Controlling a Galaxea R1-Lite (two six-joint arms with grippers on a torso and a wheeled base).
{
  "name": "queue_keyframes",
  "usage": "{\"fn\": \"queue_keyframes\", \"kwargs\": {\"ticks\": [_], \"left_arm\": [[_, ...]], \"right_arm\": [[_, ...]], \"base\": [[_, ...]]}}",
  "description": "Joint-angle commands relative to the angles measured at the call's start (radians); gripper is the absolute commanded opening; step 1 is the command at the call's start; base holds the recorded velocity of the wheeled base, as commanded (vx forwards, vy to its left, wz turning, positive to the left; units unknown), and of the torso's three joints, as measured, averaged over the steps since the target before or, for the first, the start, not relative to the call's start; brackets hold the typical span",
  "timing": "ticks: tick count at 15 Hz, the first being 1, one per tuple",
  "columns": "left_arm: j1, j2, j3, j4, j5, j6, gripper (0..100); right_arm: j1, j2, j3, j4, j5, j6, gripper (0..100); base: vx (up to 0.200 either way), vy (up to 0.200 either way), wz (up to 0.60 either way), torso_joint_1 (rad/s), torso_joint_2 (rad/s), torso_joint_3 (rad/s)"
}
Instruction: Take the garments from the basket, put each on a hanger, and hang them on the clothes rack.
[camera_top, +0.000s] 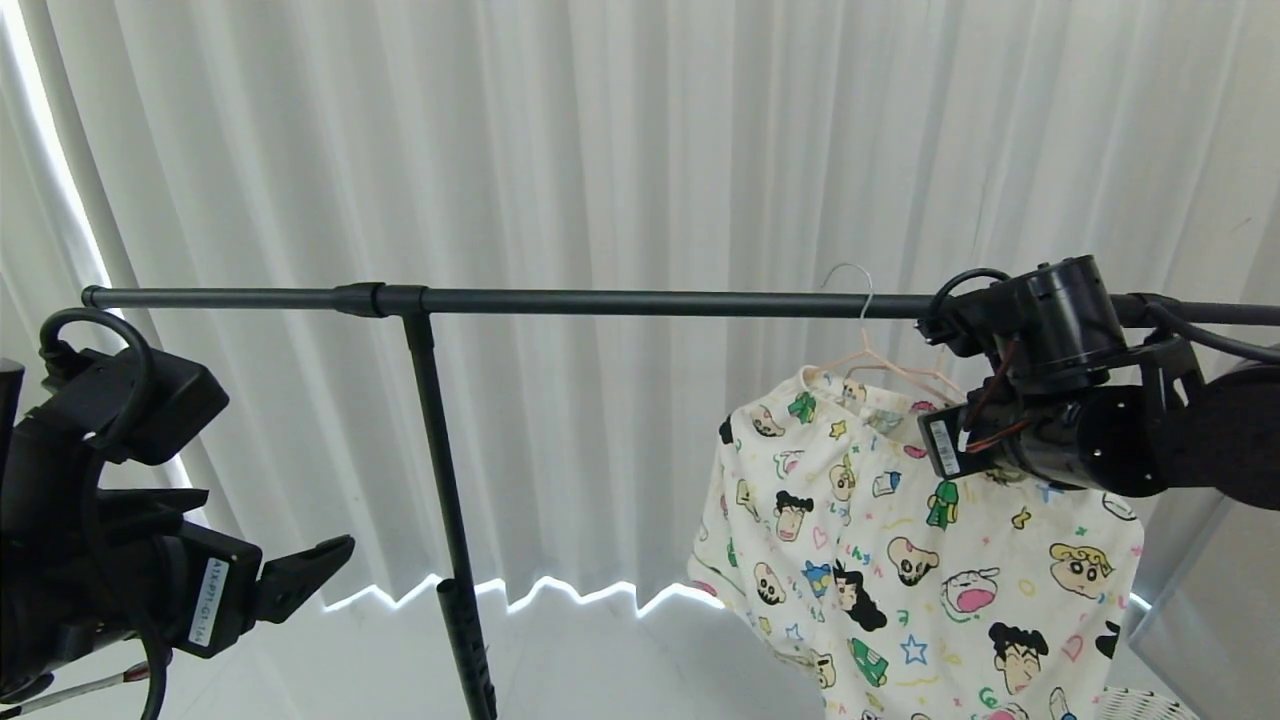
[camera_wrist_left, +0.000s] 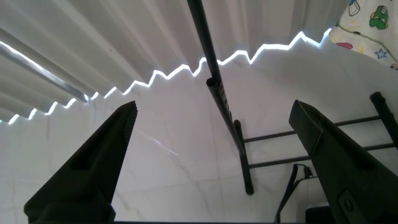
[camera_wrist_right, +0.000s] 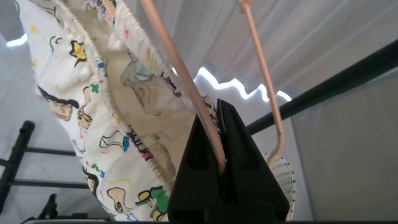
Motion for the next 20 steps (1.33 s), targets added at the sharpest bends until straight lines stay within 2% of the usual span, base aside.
{"fn": "queue_keyframes", "kwargs": {"ticks": [1, 16, 17, 20], "left_arm": [[0.0, -0.004, 0.003, 0.0, 0.0, 0.0, 100], [0.0, -0.02, 0.022, 0.0, 0.0, 0.0, 100], [0.0, -0.021, 0.022, 0.0, 0.0, 0.0, 100], [0.0, -0.029, 0.023, 0.0, 0.0, 0.0, 100]], "right_arm": [[0.0, 0.046, -0.001, -0.019, -0.002, -0.001, 0], [0.004, 0.045, 0.005, -0.019, -0.002, 0.001, 0], [0.004, 0.043, 0.005, -0.019, -0.002, 0.006, 100], [0.02, 0.023, 0.003, -0.022, -0.002, 0.033, 100]], "base": [[0.0, 0.0, 0.0, 0.0, 0.0, 0.0], [0.0, 0.0, 0.0, 0.0, 0.0, 0.0], [0.0, 0.0, 0.0, 0.0, 0.0, 0.0], [0.0, 0.0, 0.0, 0.0, 0.0, 0.0]]}}
